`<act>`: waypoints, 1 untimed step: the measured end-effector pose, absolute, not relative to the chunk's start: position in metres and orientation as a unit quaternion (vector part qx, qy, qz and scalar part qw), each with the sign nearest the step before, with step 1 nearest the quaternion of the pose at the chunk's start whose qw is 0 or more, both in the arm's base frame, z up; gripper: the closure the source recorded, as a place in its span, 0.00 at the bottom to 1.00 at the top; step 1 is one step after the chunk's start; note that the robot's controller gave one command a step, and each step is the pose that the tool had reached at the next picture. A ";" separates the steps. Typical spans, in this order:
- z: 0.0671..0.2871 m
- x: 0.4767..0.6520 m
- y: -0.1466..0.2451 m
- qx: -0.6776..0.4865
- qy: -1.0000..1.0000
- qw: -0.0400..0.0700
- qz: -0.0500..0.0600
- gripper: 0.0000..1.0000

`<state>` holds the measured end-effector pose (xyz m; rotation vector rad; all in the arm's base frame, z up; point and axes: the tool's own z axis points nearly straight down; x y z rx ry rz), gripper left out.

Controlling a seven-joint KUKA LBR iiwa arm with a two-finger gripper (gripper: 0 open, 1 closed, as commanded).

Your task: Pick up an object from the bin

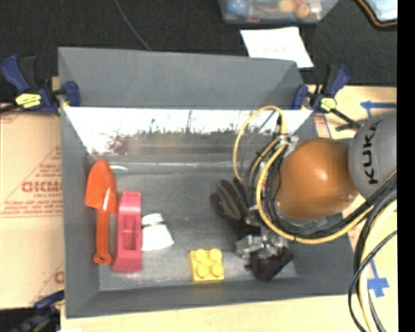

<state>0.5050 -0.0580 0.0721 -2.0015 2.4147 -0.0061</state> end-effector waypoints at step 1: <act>0.110 0.502 -0.057 -0.638 0.770 0.000 0.002 1.00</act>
Offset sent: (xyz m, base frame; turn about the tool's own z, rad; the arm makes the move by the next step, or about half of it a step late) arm -0.0029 0.0011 0.0311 0.0016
